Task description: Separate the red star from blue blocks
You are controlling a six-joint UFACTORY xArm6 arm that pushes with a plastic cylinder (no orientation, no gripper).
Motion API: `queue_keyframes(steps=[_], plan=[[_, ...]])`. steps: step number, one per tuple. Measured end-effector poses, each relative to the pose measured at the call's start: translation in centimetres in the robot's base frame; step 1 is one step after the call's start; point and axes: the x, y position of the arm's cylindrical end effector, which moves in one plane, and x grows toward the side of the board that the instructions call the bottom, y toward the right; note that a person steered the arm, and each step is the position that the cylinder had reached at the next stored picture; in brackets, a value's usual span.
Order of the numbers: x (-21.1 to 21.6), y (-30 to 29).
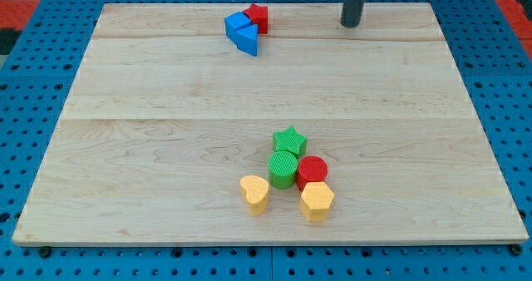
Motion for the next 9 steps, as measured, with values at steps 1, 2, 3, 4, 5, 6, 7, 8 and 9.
queue_keyframes(steps=[1,2,3,4,5,6,7,8,9], plan=[[-1.9,-6.4],[-1.6,-12.9],[-1.3,-17.8],[-1.1,-19.1],[-1.0,-19.2],[0.2,-19.2],[2.5,-18.7],[3.2,-13.6],[0.6,-12.0]])
